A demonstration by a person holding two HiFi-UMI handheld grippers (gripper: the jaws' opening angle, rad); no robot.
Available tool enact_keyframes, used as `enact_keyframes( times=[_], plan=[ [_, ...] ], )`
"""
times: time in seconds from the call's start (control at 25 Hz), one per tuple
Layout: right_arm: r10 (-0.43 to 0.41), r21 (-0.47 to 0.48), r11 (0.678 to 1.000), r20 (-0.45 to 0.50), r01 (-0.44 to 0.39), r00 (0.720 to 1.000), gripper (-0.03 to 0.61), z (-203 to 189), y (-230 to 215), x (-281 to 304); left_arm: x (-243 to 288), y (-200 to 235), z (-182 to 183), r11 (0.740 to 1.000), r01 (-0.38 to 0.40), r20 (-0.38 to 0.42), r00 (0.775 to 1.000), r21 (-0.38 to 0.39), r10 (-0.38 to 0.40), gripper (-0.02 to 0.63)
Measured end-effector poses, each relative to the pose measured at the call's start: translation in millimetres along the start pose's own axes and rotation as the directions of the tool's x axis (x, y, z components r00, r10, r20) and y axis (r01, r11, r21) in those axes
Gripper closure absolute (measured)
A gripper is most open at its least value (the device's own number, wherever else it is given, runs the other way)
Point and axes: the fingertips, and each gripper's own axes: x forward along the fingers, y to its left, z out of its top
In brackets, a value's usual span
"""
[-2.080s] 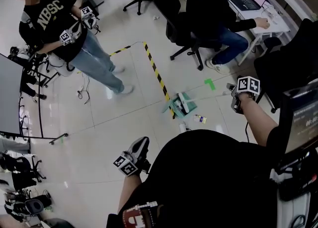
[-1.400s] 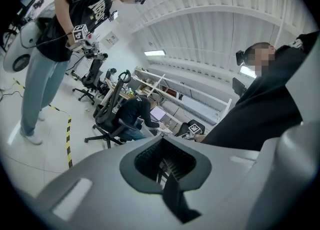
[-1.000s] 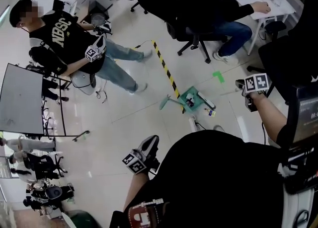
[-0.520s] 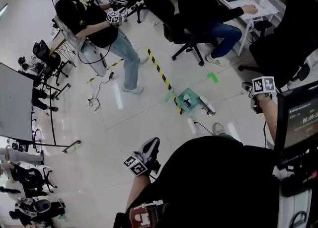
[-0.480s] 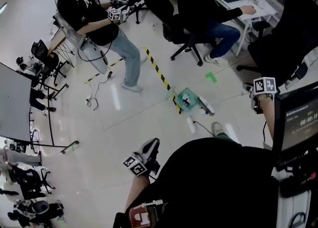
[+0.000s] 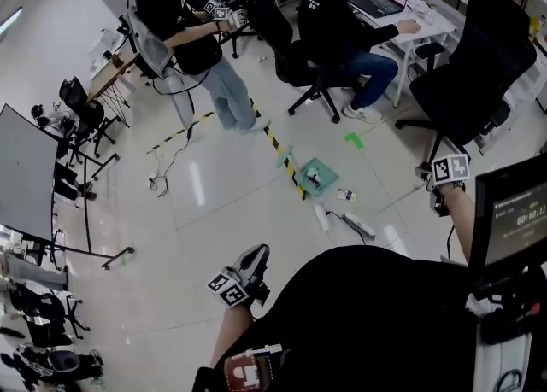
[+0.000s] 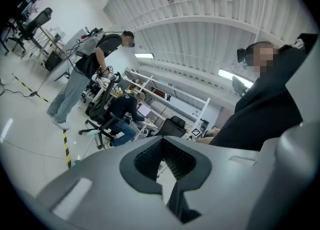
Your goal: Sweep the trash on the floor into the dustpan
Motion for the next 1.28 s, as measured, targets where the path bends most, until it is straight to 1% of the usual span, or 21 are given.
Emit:
enact_keyframes(
  times=[0.12, 0.24, 0.32, 0.44, 0.56, 0.68, 0.84, 0.96, 1.08, 1.16, 1.28],
  plan=[
    [0.071, -0.079, 0.994, -0.034, -0.073, 0.997, 0.535, -16.7, -13.2, -14.2, 21.0, -43.2, -28.8, 0.999, -0.035, -0.001, 0.999, 0.006, 0.035, 0.618],
    [0.149, -0.146, 0.977, -0.063, -0.157, 0.987, 0.535, -31.8, -40.8, -36.1, 56.0, -84.8, -62.4, 0.995, -0.088, 0.05, 0.995, -0.041, 0.09, 0.618],
    [0.193, -0.171, 0.964, -0.077, -0.203, 0.978, 0.535, -36.5, -58.7, -53.7, 83.2, -117.5, -81.4, 0.992, -0.1, 0.072, 0.992, -0.071, 0.105, 0.618],
    [0.239, -0.201, 0.946, -0.092, -0.254, 0.967, 0.532, -48.3, -73.8, -80.3, 103.3, -170.3, -105.9, 0.993, -0.101, 0.033, 0.994, -0.063, 0.103, 0.618],
    [0.267, -0.236, 0.93, -0.09, -0.281, 0.959, 0.532, -56.2, -80.5, -97.4, 102.4, -199.1, -118.8, 0.993, -0.112, 0.025, 0.993, -0.038, 0.113, 0.618],
    [0.284, -0.265, 0.918, -0.083, -0.296, 0.955, 0.531, -66.4, -76.8, -106.7, 90.1, -208.2, -130.0, 0.991, -0.13, 0.035, 0.991, -0.031, 0.131, 0.618],
    [0.279, -0.307, 0.907, -0.069, -0.287, 0.958, 0.532, -80.3, -56.6, -115.8, 66.2, -208.1, -127.1, 0.994, -0.108, 0.067, 0.992, -0.019, 0.109, 0.618],
    [0.243, -0.319, 0.915, -0.05, -0.246, 0.969, 0.533, -88.1, -36.9, -121.2, 41.2, -204.9, -122.9, 0.998, -0.069, 0.062, 0.996, -0.006, 0.069, 0.618],
    [0.196, -0.317, 0.928, -0.033, -0.197, 0.98, 0.532, -101.4, -20.5, -124.3, 11.3, -199.5, -126.0, 0.999, -0.048, 0.023, 0.999, 0.008, 0.047, 0.618],
    [0.172, -0.324, 0.93, -0.027, -0.172, 0.985, 0.534, -108.7, -9.7, -125.4, -6.7, -194.5, -124.1, 0.999, -0.033, 0.003, 0.999, 0.023, 0.033, 0.618],
    [0.149, -0.33, 0.932, -0.025, -0.149, 0.989, 0.534, -115.7, 8.5, -120.3, -34.3, -174.8, -116.1, 0.999, -0.038, 0.018, 0.999, 0.03, 0.037, 0.618]
  ],
)
